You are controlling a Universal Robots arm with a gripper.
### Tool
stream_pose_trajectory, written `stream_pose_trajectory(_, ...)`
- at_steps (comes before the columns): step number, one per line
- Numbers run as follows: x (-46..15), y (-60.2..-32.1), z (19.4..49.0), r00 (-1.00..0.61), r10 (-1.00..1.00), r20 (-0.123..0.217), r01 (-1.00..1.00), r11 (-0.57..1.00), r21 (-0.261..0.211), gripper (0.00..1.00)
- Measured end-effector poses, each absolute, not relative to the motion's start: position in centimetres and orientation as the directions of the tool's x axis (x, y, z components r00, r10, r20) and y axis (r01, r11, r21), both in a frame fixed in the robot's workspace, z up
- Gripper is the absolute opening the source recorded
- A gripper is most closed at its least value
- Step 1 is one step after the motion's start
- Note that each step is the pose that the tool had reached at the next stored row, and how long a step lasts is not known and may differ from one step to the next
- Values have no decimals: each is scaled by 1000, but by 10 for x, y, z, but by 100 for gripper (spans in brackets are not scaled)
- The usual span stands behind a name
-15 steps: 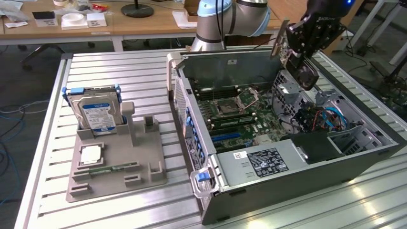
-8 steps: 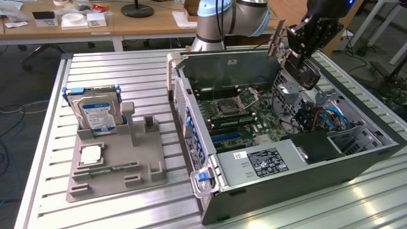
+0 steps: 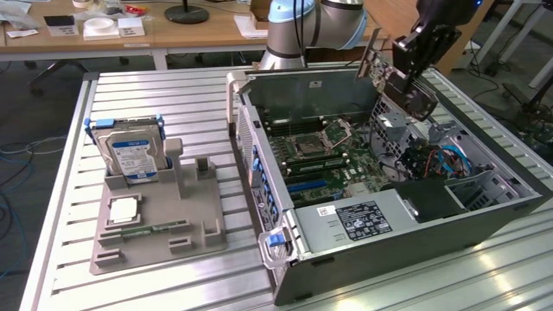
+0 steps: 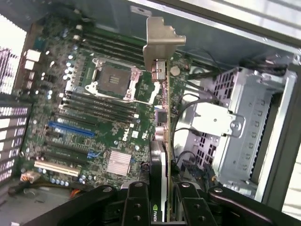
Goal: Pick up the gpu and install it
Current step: 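Insert the gpu into the slot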
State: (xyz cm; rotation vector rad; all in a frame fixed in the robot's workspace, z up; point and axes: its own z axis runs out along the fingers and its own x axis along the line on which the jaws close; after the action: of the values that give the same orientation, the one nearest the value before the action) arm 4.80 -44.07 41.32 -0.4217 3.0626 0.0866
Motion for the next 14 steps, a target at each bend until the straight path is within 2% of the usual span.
stream_pose_trajectory(14,48,-441,412,-863,-502,-56,-505,862,49,27)
